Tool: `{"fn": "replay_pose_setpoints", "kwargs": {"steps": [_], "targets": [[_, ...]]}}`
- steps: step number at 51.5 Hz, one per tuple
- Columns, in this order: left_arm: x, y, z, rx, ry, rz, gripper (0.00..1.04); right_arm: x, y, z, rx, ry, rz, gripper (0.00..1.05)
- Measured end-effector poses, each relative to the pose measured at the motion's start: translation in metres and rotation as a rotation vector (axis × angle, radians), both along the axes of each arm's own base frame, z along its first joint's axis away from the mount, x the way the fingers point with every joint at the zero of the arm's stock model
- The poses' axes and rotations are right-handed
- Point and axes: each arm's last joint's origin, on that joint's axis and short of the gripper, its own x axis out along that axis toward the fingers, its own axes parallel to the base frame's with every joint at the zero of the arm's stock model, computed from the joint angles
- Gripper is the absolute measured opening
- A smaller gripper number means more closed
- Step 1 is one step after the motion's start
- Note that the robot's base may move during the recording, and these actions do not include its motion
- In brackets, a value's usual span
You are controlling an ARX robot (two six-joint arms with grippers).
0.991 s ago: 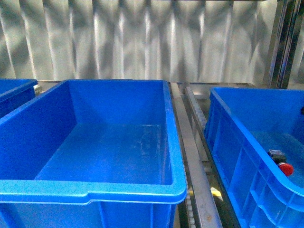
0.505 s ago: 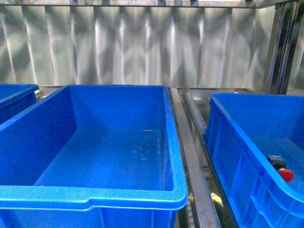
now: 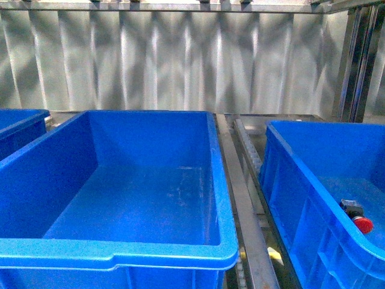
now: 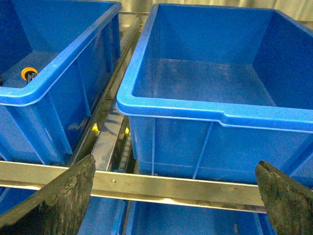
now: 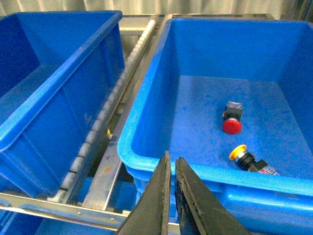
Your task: Pick red and yellow buttons and place in box
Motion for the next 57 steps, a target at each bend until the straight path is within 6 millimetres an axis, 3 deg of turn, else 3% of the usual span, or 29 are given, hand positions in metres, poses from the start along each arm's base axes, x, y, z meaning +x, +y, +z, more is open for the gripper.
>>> {"fn": "replay_pose_setpoints", "kwargs": {"steps": [23, 57], "targets": [[0.000, 0.000, 0.000, 0.000, 0.000, 0.000, 0.97, -0.017, 0.010, -0.022, -0.001, -0.004, 0.010, 0.04], [0.000, 0.000, 0.000, 0.000, 0.000, 0.000, 0.97, -0.031, 0.010, -0.032, -0.001, -0.034, 0.010, 0.04]]}}
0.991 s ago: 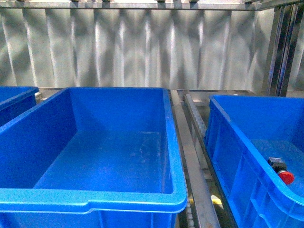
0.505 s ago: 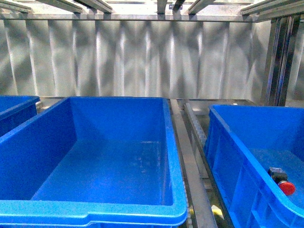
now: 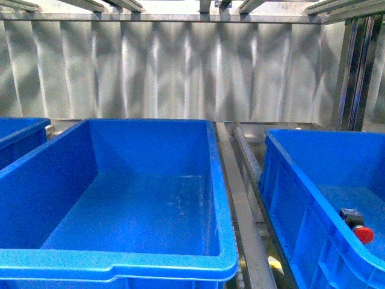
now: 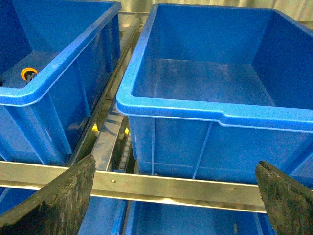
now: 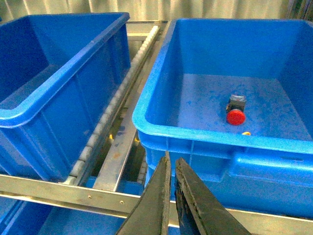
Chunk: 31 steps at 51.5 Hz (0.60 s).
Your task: Pick red and yellow buttons and place in box
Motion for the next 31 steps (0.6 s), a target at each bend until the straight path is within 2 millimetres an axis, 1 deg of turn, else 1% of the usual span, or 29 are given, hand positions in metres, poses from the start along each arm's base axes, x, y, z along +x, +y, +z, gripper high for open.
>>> {"fn": "replay_pose_setpoints", "kwargs": {"steps": [5, 8, 10, 28, 29, 31], "targets": [[0.000, 0.000, 0.000, 0.000, 0.000, 0.000, 0.97, -0.002, 0.000, 0.000, 0.000, 0.001, 0.000, 0.04], [0.000, 0.000, 0.000, 0.000, 0.000, 0.000, 0.97, -0.009, 0.000, -0.005, 0.000, 0.035, 0.002, 0.04], [0.000, 0.000, 0.000, 0.000, 0.000, 0.000, 0.97, -0.012, 0.000, -0.004, 0.000, 0.019, 0.000, 0.04], [0.000, 0.000, 0.000, 0.000, 0.000, 0.000, 0.97, -0.014, 0.000, -0.003, 0.000, 0.005, 0.000, 0.04], [0.000, 0.000, 0.000, 0.000, 0.000, 0.000, 0.97, -0.014, 0.000, -0.003, 0.000, 0.005, 0.000, 0.06], [0.000, 0.000, 0.000, 0.000, 0.000, 0.000, 0.97, -0.014, 0.000, -0.003, -0.001, 0.005, 0.000, 0.14]]}}
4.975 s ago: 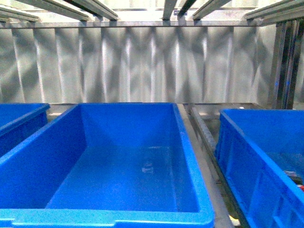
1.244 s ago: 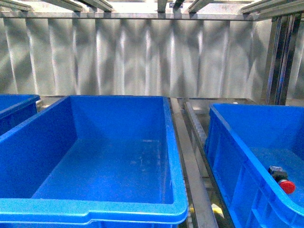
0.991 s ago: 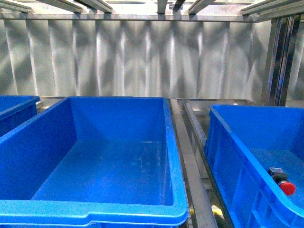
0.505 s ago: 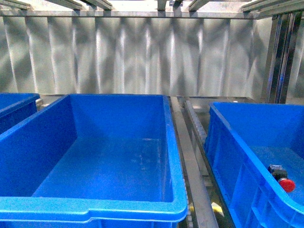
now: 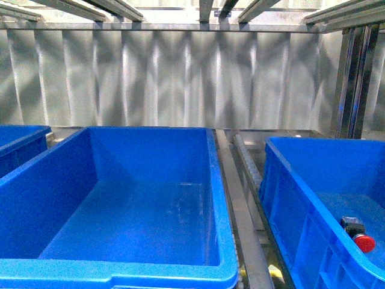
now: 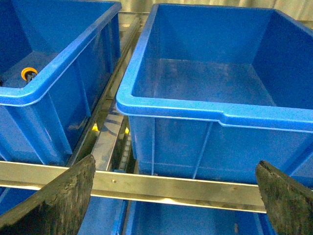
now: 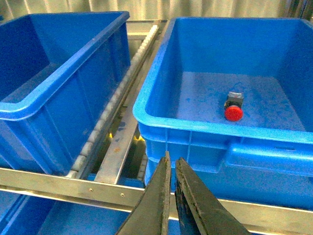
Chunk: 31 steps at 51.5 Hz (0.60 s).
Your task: Pick red and yellow buttons and place in box
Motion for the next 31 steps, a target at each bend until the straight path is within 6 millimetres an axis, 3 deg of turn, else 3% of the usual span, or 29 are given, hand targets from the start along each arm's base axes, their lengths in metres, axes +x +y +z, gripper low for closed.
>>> {"fn": "replay_pose_setpoints", "kwargs": {"steps": [10, 20, 23, 31], "targets": [[0.0000, 0.0000, 0.0000, 0.000, 0.000, 0.000, 0.97, 0.0000, 0.0000, 0.0000, 0.000, 0.000, 0.000, 0.60], [0.0000, 0.0000, 0.0000, 0.000, 0.000, 0.000, 0.97, 0.0000, 0.0000, 0.0000, 0.000, 0.000, 0.000, 0.94], [0.0000, 0.0000, 0.0000, 0.000, 0.000, 0.000, 0.97, 0.0000, 0.0000, 0.0000, 0.000, 0.000, 0.000, 0.99], [0.0000, 0.0000, 0.0000, 0.000, 0.000, 0.000, 0.97, 0.0000, 0.0000, 0.0000, 0.000, 0.000, 0.000, 0.98]]}}
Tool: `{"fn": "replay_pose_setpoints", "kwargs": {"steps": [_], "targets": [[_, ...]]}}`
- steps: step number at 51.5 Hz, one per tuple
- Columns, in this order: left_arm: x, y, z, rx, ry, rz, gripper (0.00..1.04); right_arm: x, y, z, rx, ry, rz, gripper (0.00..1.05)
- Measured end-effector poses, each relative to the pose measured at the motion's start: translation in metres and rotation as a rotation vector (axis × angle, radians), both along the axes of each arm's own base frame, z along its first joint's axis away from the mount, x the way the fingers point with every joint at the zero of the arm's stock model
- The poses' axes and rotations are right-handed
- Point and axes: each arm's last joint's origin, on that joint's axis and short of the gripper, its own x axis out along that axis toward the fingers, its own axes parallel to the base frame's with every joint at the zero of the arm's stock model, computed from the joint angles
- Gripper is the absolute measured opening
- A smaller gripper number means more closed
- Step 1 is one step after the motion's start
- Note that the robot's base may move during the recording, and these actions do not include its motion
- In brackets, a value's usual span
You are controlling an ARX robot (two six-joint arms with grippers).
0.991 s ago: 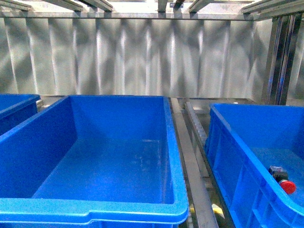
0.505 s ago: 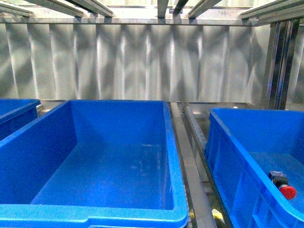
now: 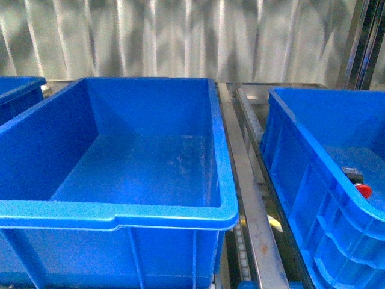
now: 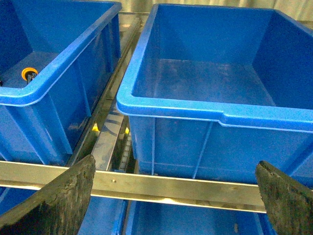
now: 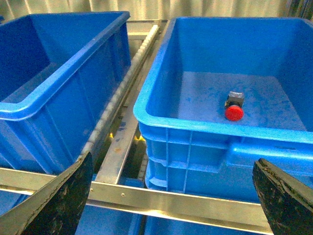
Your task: Pick red and yellow buttons and place in box
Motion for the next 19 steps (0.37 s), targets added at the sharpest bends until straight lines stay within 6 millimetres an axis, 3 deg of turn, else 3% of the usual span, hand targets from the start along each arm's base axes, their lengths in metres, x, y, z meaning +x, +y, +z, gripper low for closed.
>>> {"fn": "replay_pose_setpoints", "kwargs": {"steps": [19], "targets": [[0.0000, 0.0000, 0.0000, 0.000, 0.000, 0.000, 0.97, 0.0000, 0.0000, 0.0000, 0.000, 0.000, 0.000, 0.98]]}}
